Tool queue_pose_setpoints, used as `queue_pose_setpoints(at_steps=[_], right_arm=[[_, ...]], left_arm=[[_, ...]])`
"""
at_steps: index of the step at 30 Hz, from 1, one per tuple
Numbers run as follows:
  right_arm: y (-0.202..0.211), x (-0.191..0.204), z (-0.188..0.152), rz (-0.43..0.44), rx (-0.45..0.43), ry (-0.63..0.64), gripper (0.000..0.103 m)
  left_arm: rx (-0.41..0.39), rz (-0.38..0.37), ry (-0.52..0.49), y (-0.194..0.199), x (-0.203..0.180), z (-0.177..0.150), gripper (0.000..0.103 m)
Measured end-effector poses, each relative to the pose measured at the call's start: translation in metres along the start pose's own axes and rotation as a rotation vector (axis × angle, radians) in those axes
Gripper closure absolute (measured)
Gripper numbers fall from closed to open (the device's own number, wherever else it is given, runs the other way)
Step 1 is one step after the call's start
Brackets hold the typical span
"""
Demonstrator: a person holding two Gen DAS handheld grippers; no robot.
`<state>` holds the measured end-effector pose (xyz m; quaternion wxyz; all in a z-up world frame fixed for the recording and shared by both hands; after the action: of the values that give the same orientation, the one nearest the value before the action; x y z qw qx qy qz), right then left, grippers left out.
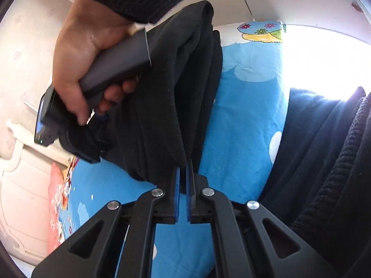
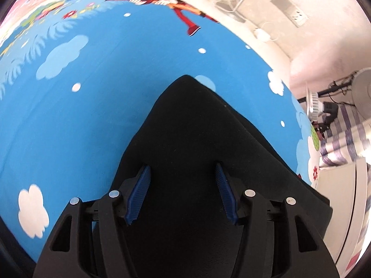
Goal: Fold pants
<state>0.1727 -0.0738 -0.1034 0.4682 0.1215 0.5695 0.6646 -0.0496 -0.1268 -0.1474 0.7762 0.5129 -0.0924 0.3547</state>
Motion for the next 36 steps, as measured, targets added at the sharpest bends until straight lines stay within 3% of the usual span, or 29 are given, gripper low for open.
queue_pose_setpoints(at_steps=[1,3,5,6,8,9,11,13,15,17,19,20,23,27,28,36], right_arm=[[0.004,-0.002,-0.001,0.007,-0.027,-0.015,0.052],[0.026,-0.017,-0.007,0.04,-0.111,-0.088,0.052],[0.067,-0.05,-0.027,0.064,-0.224,-0.22,0.046],[0.091,-0.07,-0.049,0.083,-0.275,-0.302,0.04],[0.115,-0.085,-0.079,0.098,-0.306,-0.365,0.04],[0.122,-0.084,-0.093,0.116,-0.31,-0.372,0.04],[0.13,-0.062,-0.114,0.167,-0.311,-0.361,0.04],[0.126,-0.019,-0.129,0.193,-0.303,-0.274,0.05],[0.113,0.009,-0.138,0.172,-0.275,-0.237,0.051],[0.092,0.021,-0.144,0.142,-0.237,-0.264,0.052],[0.086,0.024,-0.144,0.122,-0.23,-0.29,0.052],[0.086,0.024,-0.142,0.11,-0.217,-0.294,0.052],[0.084,0.028,-0.14,0.085,-0.192,-0.302,0.053],[0.082,0.029,-0.143,0.076,-0.174,-0.304,0.053],[0.082,0.029,-0.145,0.08,-0.166,-0.308,0.053],[0.085,0.031,-0.149,0.091,-0.161,-0.316,0.054]], left_arm=[[-0.02,-0.021,0.046,0.001,0.005,-0.001,0.096],[-0.062,-0.138,0.152,0.016,0.013,-0.004,0.063],[-0.112,-0.254,0.311,0.036,0.042,-0.022,0.062],[-0.131,-0.278,0.408,0.043,0.062,-0.034,0.063],[-0.153,-0.277,0.663,0.045,0.117,-0.062,0.063],[-0.145,-0.237,0.815,0.038,0.152,-0.079,0.063],[-0.164,-0.192,0.983,0.018,0.199,-0.095,0.066],[-0.186,-0.269,1.096,-0.017,0.232,-0.089,0.066],[-0.202,-0.402,1.164,-0.059,0.258,-0.069,0.056],[-0.13,-0.431,1.262,-0.107,0.276,-0.054,0.054],[-0.058,-0.454,1.286,-0.147,0.288,-0.042,0.063],[-0.04,-0.475,1.29,-0.157,0.291,-0.037,0.087],[-0.033,-0.463,1.255,-0.164,0.297,-0.024,0.09],[-0.042,-0.49,1.32,-0.169,0.307,-0.031,0.093],[-0.042,-0.481,1.322,-0.171,0.306,-0.031,0.102],[-0.041,-0.44,1.325,-0.171,0.309,-0.027,0.101]])
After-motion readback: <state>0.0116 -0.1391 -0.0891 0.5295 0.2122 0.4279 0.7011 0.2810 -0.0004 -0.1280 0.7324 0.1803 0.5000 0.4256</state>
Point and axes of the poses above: each gripper's, at about its wrist camera, not at the fingertips, and y roughly against the way its jaws point, x to its left, z to its top, the point moved 2 cm from there along -y, roughly the way its jaws point, and after that the axes turned 3 degrees about -z, right-handed, at the moved point
